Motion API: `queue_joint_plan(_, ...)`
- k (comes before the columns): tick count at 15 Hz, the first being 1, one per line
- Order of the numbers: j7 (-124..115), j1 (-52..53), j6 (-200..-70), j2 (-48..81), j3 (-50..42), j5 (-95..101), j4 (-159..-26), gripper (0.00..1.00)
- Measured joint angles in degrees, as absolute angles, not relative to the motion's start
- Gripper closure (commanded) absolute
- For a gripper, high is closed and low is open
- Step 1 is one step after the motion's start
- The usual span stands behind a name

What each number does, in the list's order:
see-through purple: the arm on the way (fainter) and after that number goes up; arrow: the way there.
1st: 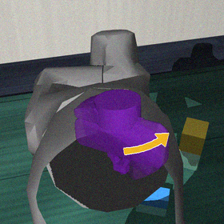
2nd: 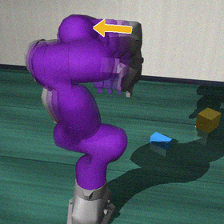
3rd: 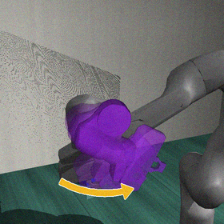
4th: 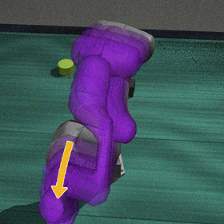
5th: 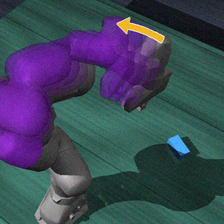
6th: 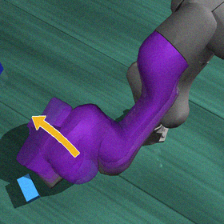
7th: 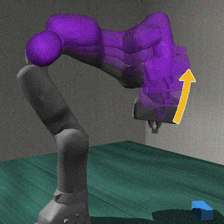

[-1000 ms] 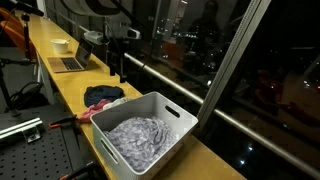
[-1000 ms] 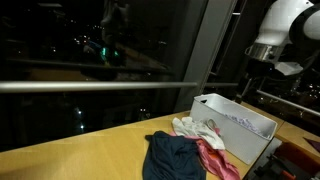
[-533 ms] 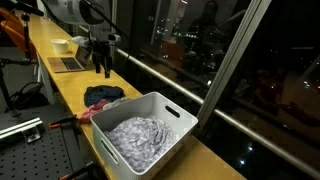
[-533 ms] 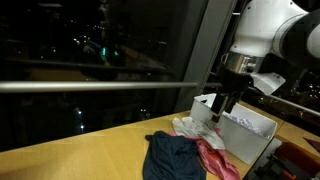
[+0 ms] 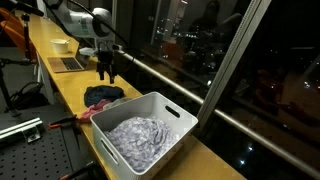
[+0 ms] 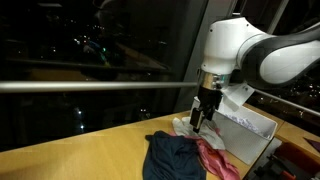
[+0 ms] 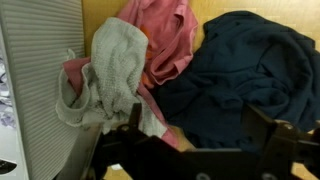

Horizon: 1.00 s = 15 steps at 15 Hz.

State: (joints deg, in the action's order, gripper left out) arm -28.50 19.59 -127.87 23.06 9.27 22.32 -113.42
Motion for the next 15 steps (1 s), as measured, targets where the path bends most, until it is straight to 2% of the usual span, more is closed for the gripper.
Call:
queue_joint_plan(8,-22.3,19.2,-122.5,32.6,3.4,23.1,-104.5,0.0)
queue_joint_plan(15,-13.2,12.4,-129.4,38.6,2.3,20.2,-103.3,0.0)
